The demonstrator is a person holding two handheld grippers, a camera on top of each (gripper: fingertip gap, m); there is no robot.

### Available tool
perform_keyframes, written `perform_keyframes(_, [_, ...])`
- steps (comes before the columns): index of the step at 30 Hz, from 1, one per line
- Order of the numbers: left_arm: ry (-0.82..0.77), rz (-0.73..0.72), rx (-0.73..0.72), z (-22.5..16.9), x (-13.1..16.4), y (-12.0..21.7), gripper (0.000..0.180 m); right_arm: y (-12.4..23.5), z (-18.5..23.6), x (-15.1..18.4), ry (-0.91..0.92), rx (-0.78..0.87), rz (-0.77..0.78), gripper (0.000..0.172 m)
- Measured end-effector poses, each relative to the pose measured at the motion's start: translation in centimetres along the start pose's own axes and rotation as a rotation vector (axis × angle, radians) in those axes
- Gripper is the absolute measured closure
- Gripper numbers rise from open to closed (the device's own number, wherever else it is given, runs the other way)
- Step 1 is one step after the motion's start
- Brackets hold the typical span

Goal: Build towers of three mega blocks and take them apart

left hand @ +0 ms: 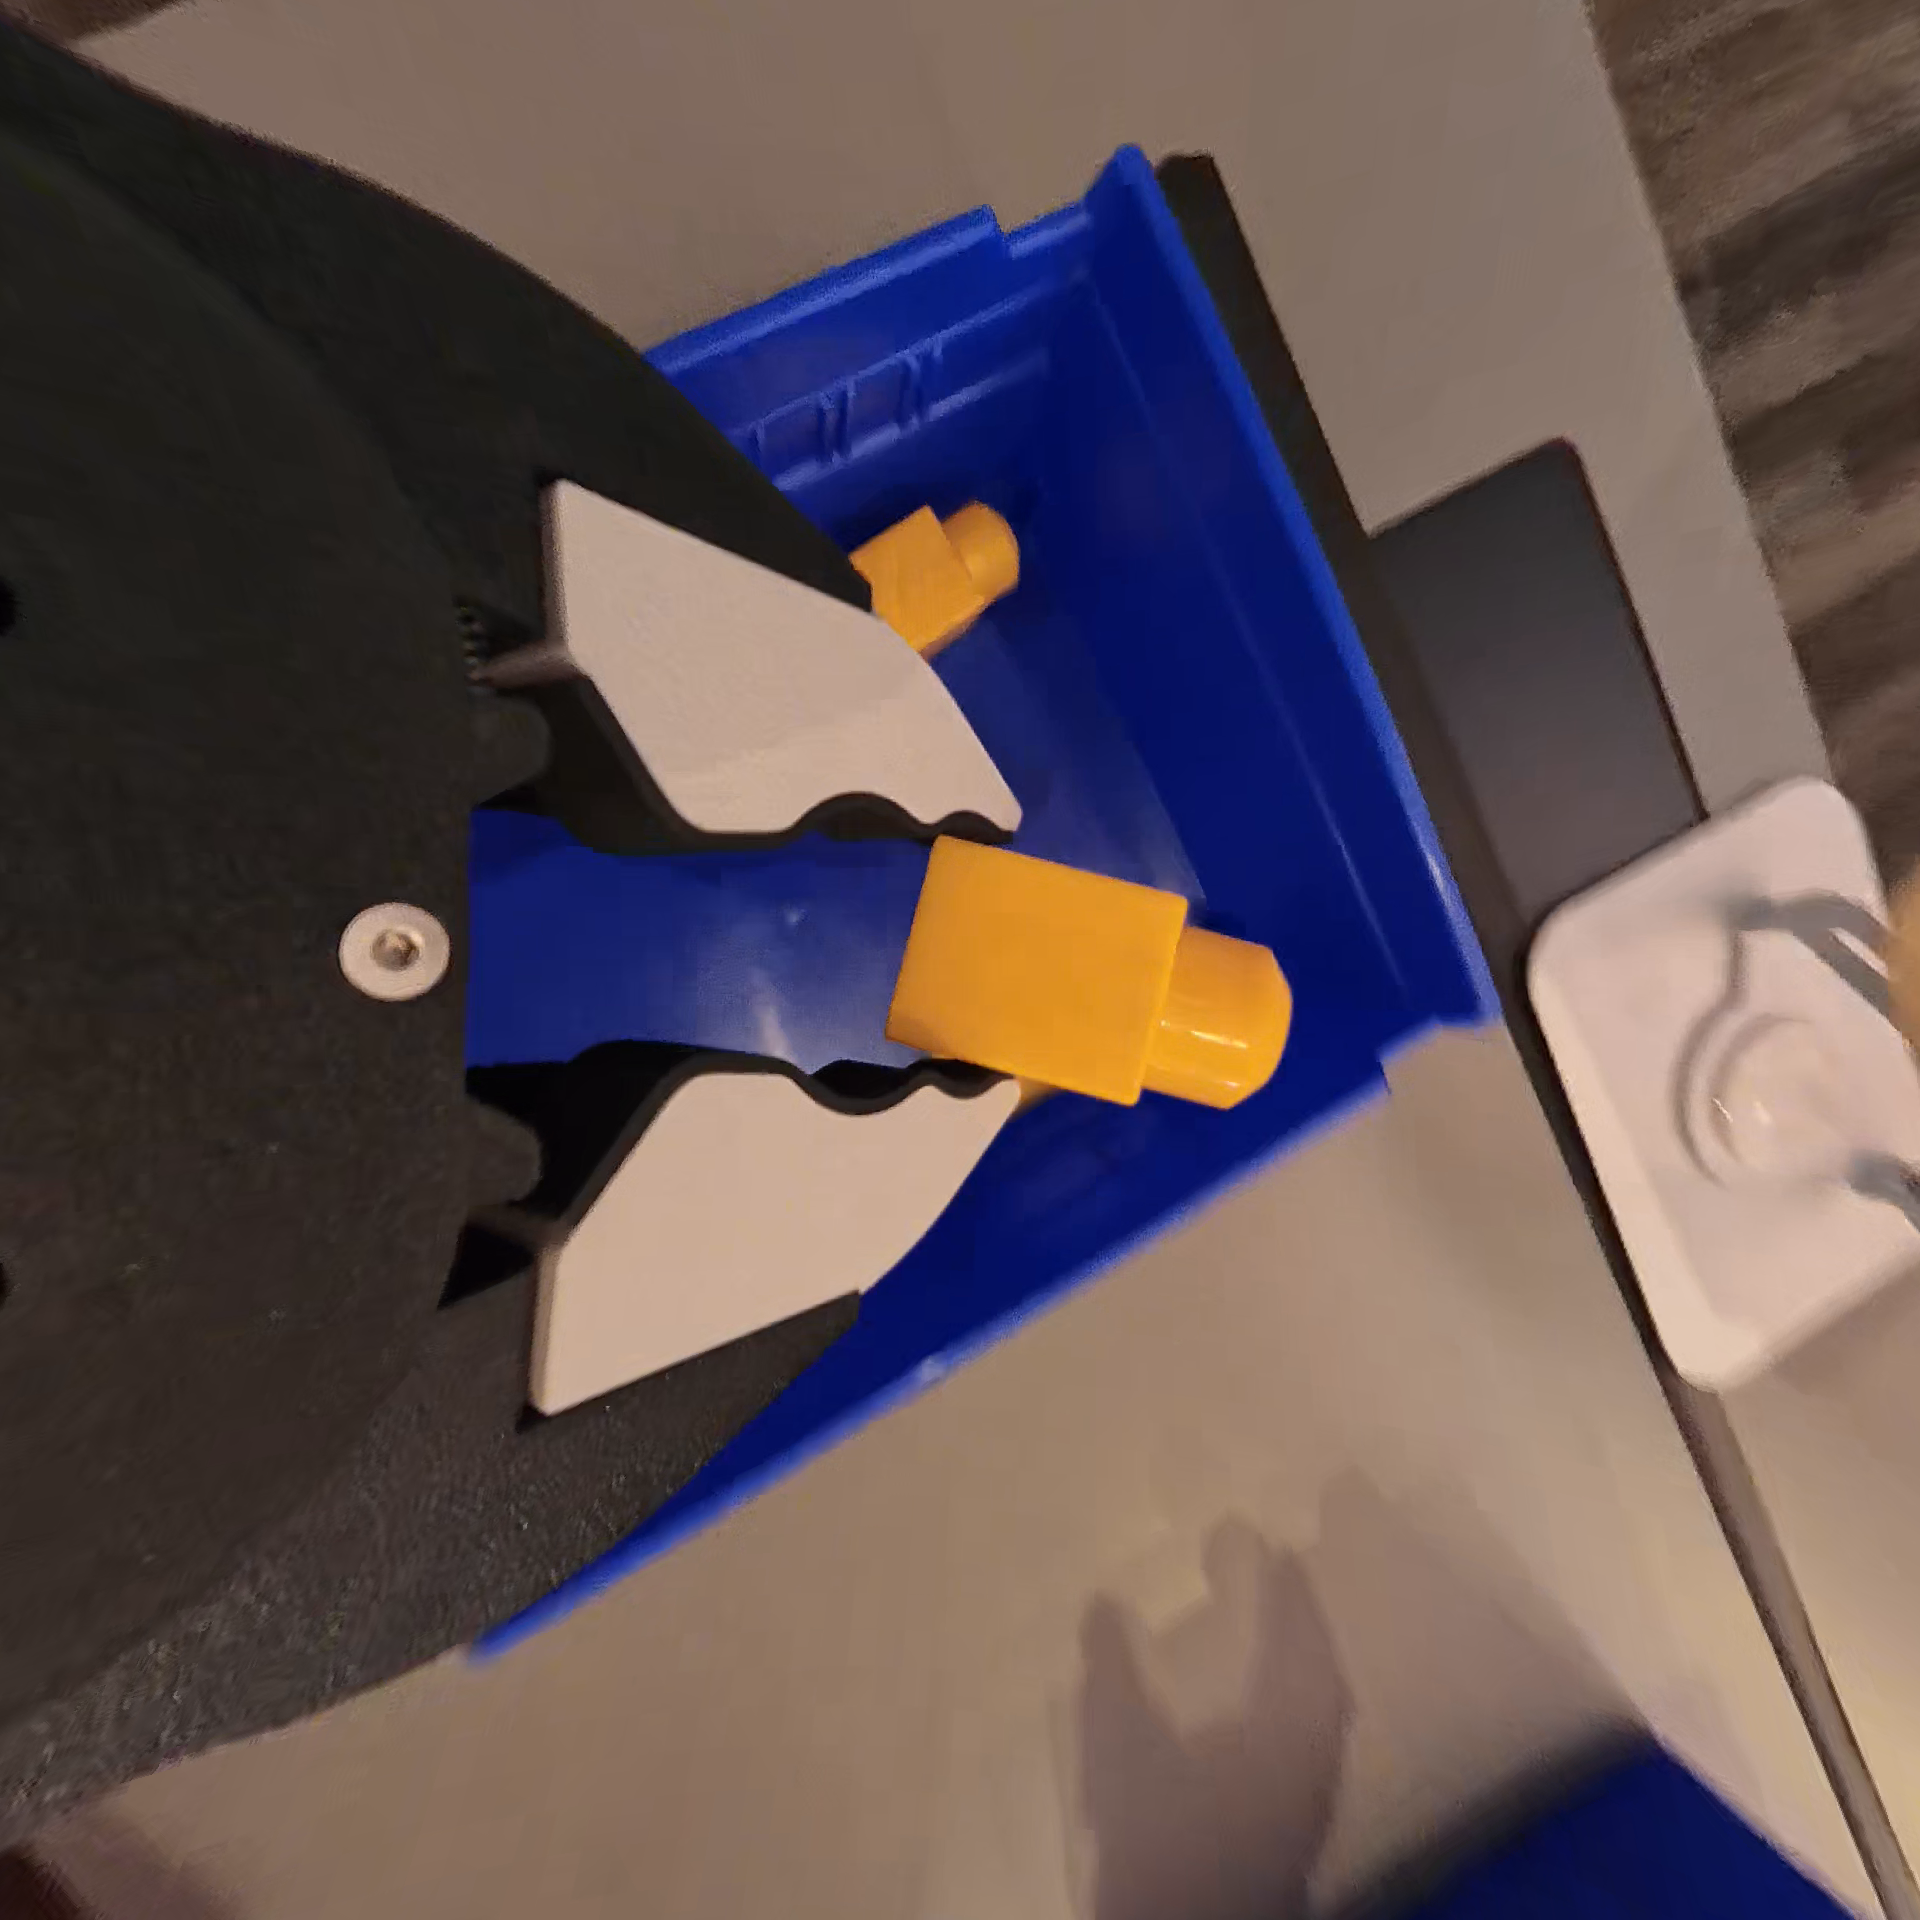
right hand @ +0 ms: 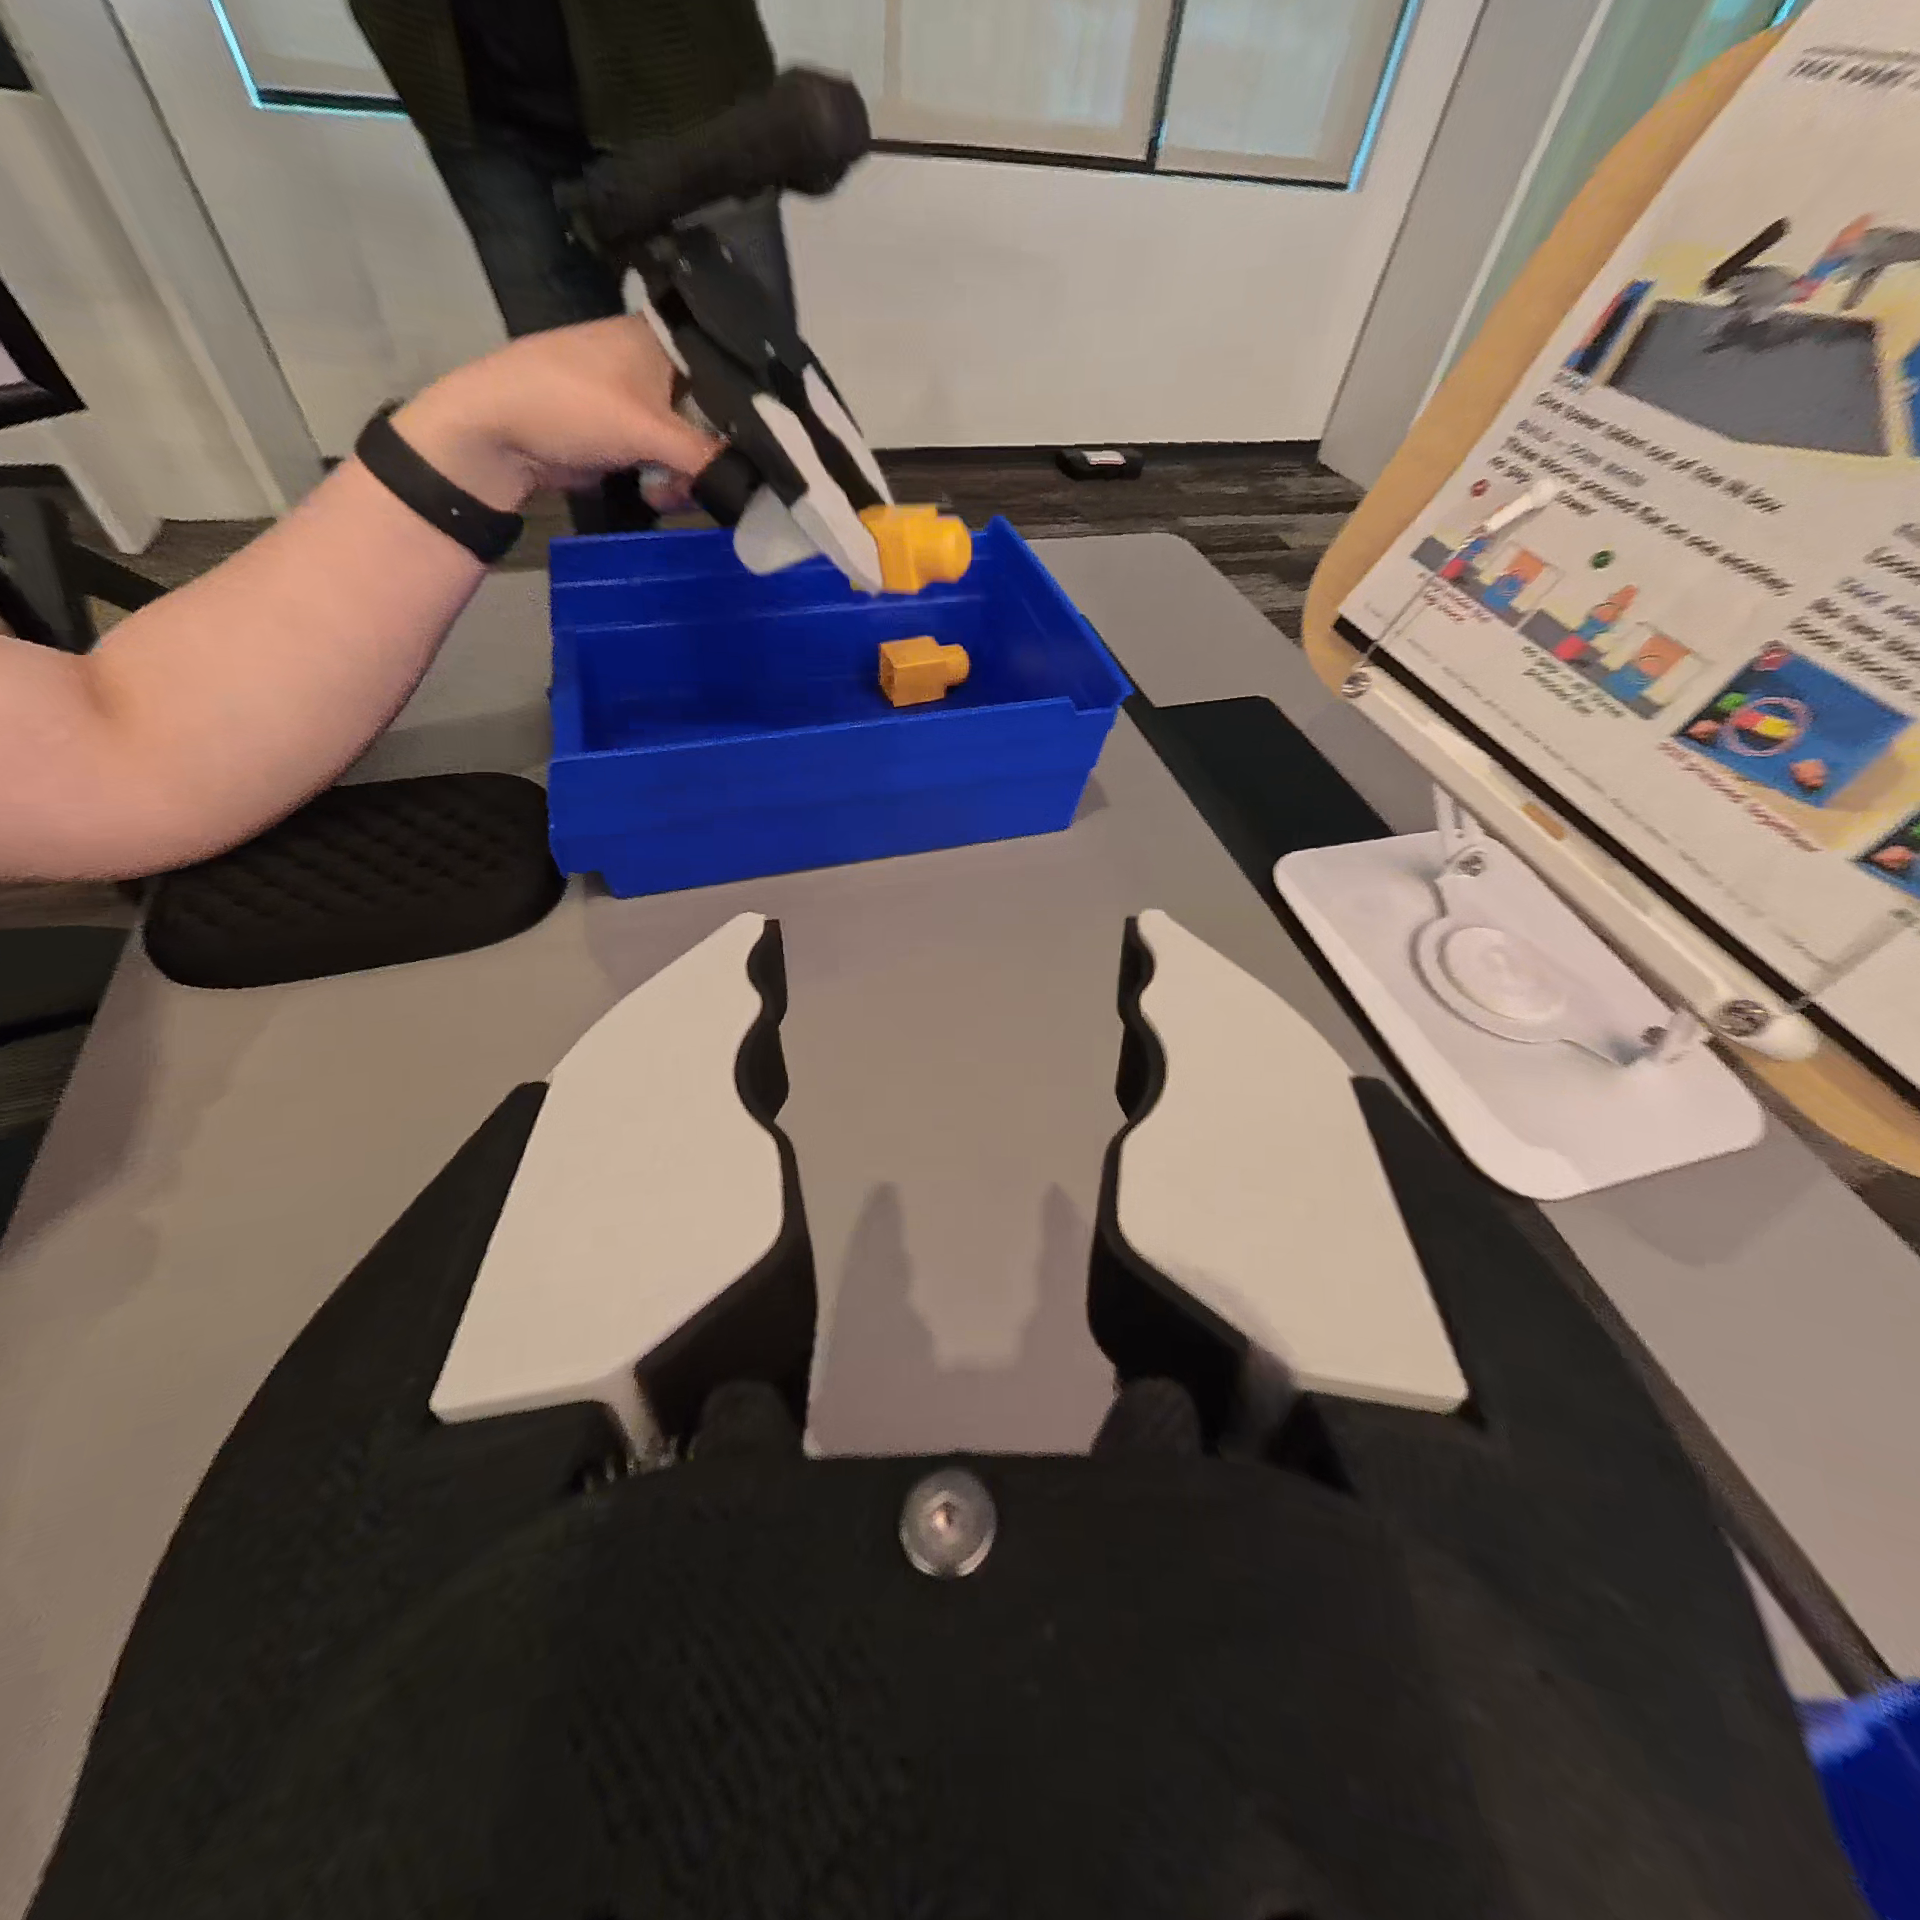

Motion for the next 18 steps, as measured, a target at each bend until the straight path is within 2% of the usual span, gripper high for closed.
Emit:
perform_keyframes(3, [-0.041,-0.102,0.091,-3.3,-1.5,3.4,0.141,-1.0,0.6,-0.2,-0.047,-0.051,-0.029,0.112])
perform_keyframes(6, [-0.182,-0.216,0.161,-7.7,-3.2,5.5,0.141,-3.0,2.3,-1.5,-0.1,-0.176,-0.123,0.116])
perform_keyframes(10, [-0.31,-0.284,0.344,-13.5,-4.4,6.8,0.141,-7.2,4.1,-4.3,-0.117,-0.3,-0.263,0.111])
perform_keyframes(14, [-0.332,-0.299,0.481,-16.5,-4.7,7.1,0.141,-10.0,4.7,-7.4,-0.16,-0.405,-0.419,0.111])
perform_keyframes(15, [-0.337,-0.303,0.506,-16.9,-4.6,7.0,0.141,-10.4,4.7,-7.6,-0.147,-0.405,-0.425,0.113])
perform_keyframes(18, [-0.331,-0.296,0.587,-17.6,-4.3,6.7,0.141,-11.5,4.7,-6.9,-0.122,-0.411,-0.353,0.134])
Point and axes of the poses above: each gripper's, where its closed fingertips meet, y back along the fingers, x out of its underside, z = x × y across the jaws, the point moved 2 cm from there along y, back along the fingers, and after that the axes turned 7 degrees about -x, right-handed, at the moved point
